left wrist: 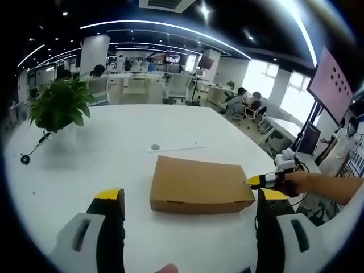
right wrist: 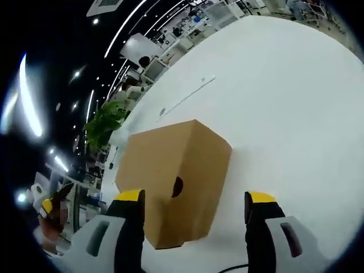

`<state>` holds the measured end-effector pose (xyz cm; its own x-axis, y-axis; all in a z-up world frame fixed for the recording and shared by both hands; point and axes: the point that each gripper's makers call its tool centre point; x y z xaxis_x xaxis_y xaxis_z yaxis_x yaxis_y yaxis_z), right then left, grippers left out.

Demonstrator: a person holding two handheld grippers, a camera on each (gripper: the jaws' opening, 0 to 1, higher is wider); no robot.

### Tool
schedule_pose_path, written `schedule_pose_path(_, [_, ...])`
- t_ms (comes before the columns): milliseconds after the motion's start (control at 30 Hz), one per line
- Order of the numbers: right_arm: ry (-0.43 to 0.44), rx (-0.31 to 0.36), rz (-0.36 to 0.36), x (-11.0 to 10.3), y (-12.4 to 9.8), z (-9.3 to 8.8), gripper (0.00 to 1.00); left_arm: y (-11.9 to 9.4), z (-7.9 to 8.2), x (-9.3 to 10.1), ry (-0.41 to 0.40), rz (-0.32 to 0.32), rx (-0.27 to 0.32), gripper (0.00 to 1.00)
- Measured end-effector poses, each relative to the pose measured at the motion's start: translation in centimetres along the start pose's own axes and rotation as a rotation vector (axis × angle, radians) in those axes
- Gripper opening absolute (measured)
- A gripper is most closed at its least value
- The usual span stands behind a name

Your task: Operate the shoe box by opening the lid, removing the specified soft item, and placing it in the target area until the item is outside and the box remains undamaged.

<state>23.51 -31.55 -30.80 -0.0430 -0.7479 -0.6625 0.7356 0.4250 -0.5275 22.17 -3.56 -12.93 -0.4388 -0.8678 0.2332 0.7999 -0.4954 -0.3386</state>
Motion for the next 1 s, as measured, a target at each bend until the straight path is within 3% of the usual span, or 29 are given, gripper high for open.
schedule_pose_path(1000, [0.097,-0.009,0.102,0.9,2.3,-0.5,0.68,-0.1,0.5,0.7,0.019,0.002,-0.003,0.99])
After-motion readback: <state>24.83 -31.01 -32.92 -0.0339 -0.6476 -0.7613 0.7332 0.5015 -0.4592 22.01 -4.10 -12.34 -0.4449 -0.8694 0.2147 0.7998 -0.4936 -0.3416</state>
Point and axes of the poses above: the point that each gripper's makers call its tool centre point, and the gripper's own axes: y roughly forward along the fingers, x roughly to its right, z roughly out of its top, and after that the axes turned 12 degrees about x, right-handed
